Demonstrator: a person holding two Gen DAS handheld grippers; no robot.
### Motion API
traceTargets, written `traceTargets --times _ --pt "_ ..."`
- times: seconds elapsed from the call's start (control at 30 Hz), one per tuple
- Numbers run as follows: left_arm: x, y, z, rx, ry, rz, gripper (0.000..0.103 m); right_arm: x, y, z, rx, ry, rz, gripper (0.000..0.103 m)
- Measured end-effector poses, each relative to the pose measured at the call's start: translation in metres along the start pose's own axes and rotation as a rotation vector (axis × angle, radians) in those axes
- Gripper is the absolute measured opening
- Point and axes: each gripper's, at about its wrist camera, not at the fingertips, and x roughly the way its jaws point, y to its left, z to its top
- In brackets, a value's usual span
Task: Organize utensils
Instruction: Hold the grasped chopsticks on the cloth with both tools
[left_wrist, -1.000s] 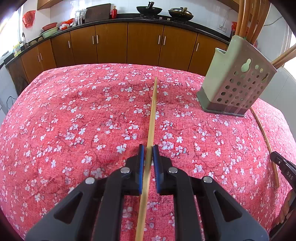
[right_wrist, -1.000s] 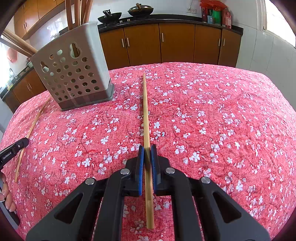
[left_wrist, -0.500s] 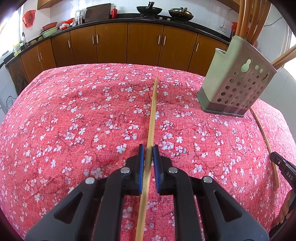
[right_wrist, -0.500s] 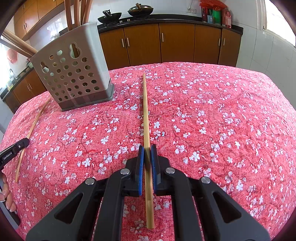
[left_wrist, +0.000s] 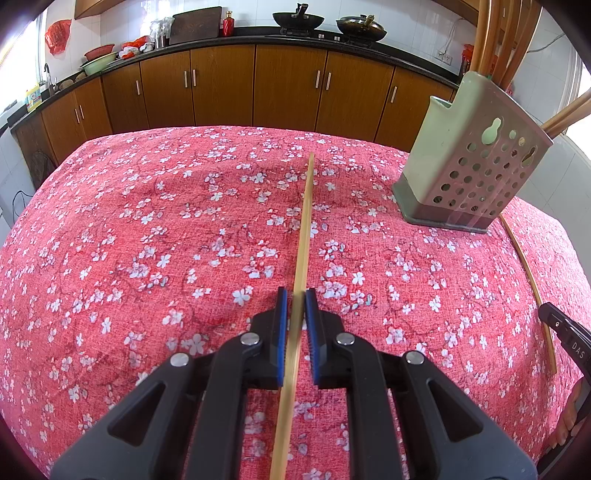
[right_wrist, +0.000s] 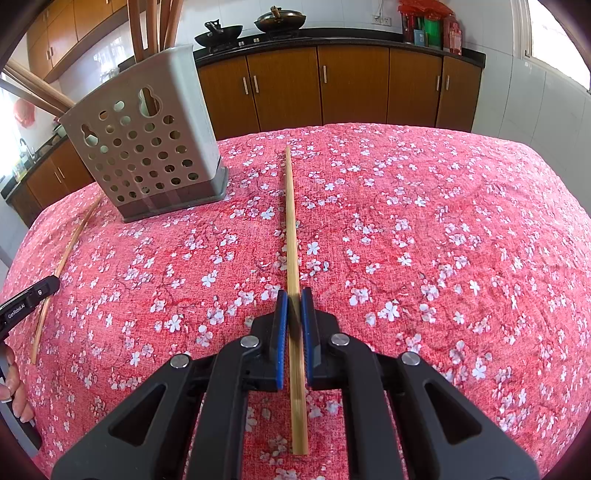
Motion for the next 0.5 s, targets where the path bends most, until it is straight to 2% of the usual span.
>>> traceTargets --times 0.5 --pt "-0.0005 -0.0001 0.0002 -0.002 0.001 0.000 0.014 -0.0003 -0.0004 0.0001 0.003 0.000 0.003 0.008"
